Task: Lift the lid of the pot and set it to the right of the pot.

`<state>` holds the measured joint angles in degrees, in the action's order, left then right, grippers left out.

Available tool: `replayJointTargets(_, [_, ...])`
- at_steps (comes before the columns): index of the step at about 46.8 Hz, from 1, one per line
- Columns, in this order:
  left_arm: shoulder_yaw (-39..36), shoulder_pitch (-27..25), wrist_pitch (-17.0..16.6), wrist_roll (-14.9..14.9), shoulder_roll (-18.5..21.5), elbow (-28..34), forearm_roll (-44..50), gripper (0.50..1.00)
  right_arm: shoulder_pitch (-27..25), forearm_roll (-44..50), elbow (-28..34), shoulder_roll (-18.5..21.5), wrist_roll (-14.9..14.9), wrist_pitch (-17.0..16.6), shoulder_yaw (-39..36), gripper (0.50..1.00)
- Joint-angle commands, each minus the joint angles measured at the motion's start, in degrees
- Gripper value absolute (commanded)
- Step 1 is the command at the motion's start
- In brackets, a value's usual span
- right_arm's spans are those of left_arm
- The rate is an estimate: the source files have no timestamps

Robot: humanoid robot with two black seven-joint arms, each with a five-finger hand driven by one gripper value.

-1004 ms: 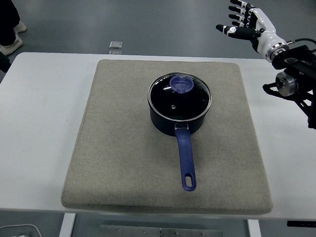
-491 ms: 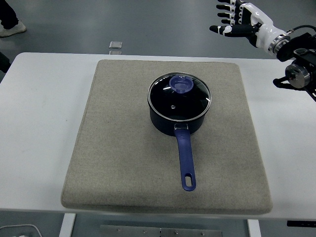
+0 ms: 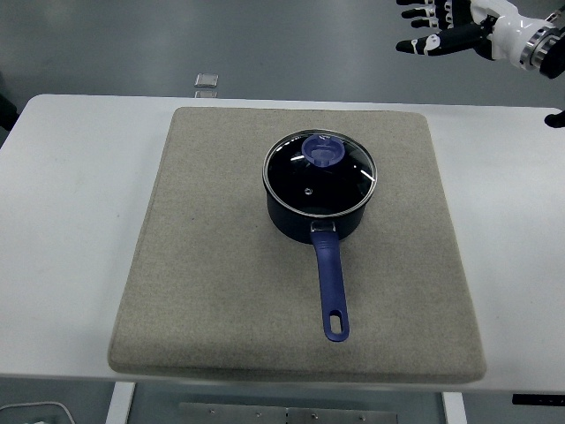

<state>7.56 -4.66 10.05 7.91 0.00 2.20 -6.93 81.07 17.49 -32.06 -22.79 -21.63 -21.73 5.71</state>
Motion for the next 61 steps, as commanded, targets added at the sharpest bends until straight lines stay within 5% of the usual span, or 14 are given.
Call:
replayJointTargets(1, [0.0,0.0,0.0,0.0,0.0,0.0,0.0,1.0,1.0,2.8,-0.1,-1.3,-0.6,-3.1,-0.3,0.911])
replayJointTargets(10, [0.0,0.0,0.1,0.0,0.0,0.0,0.0,1.0,3.6,9.8,-0.5,-3.0,-5.0,-13.3,-0.9,0.911])
replayJointTargets(32, [0.0,0.0,0.0,0.0,0.0,0.0,0.0,1.0,9.9,29.1,-2.9,-2.3,-9.8,-13.3,-0.9,0.911])
replayJointTargets(50, [0.0,0.0,0.0,0.0,0.0,0.0,0.1,1.0,13.9,44.3,-15.9,-2.8,-12.6,-13.3,-0.8,0.911])
replayJointTargets(61, [0.0,0.0,0.0,0.0,0.0,0.0,0.0,1.0,14.8,52.1,-19.5,-2.0,-13.4,-6.6,-0.9,0.911])
